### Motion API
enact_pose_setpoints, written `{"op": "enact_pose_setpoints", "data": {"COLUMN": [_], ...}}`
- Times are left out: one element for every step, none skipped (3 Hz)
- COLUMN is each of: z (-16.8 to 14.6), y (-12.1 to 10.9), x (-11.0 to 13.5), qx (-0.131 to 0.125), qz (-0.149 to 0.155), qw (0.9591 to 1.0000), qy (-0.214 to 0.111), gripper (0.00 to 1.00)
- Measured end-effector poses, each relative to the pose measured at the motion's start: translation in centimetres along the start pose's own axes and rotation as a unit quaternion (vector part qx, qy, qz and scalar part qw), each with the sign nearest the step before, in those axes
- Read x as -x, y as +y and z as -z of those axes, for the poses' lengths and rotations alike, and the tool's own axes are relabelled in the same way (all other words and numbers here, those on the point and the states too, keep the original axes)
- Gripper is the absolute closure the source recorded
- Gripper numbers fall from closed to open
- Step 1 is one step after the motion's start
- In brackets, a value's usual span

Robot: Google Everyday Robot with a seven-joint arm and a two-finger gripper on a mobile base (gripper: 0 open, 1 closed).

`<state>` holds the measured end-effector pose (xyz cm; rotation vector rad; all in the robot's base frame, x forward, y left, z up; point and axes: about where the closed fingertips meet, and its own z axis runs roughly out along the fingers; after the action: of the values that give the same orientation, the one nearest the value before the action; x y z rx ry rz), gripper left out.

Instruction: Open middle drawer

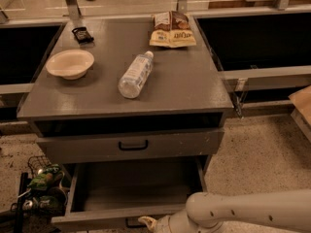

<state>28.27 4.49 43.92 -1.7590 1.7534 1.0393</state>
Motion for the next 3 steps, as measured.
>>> {"op": "enact_pose_setpoints", "data": {"z": [-1.5, -3.0, -3.0], "y": [1.0, 2.1, 2.1], "x": [0.5, 1.0, 1.0], "qx": [0.028, 0.053, 0.053], "qz": [-0.002, 0.004, 0.004], "qw": [0.9995, 0.9983, 0.9983], "qy": [-0.016, -0.024, -0.024], "gripper": [0.0, 0.0, 0.0]}}
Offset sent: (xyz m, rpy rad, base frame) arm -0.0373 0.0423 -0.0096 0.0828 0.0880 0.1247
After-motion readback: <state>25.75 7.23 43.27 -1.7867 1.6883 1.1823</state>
